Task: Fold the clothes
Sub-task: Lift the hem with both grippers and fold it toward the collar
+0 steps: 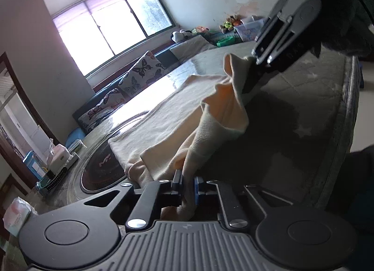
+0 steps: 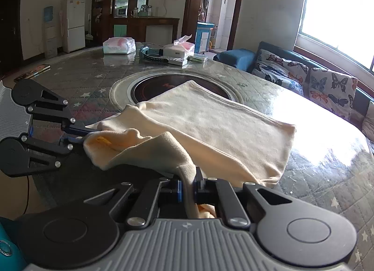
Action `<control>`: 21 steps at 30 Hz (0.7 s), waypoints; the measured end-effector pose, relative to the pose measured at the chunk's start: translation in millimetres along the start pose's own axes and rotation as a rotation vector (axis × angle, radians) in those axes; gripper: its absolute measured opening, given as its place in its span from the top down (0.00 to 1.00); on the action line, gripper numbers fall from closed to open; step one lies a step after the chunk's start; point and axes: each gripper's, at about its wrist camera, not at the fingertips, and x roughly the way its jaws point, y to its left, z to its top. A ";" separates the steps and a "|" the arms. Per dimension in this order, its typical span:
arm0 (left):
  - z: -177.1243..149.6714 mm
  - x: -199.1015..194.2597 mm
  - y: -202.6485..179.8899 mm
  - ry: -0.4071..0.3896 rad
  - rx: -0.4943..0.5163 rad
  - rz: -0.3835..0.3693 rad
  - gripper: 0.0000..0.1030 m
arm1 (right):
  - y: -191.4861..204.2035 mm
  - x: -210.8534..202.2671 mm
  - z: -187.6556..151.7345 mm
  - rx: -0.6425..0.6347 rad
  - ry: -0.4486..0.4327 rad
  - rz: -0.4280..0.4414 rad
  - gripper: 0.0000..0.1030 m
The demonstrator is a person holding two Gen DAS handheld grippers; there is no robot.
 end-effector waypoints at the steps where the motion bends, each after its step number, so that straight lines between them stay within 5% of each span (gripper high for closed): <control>1: 1.3 -4.4 1.4 -0.009 -0.016 0.001 0.92 | 0.3 -0.7 -0.1 -0.002 -0.003 0.001 0.93; 9: 12.0 -37.0 15.3 -0.053 -0.118 -0.018 0.93 | 5.5 -26.9 3.5 -0.032 -0.049 0.021 0.94; 16: 14.4 -88.7 10.3 -0.059 -0.095 -0.075 0.93 | 25.4 -73.2 -2.7 -0.079 -0.042 0.102 0.95; 21: 17.6 -91.7 6.5 -0.059 -0.084 -0.079 0.93 | 40.0 -91.7 -8.8 -0.106 -0.013 0.126 0.95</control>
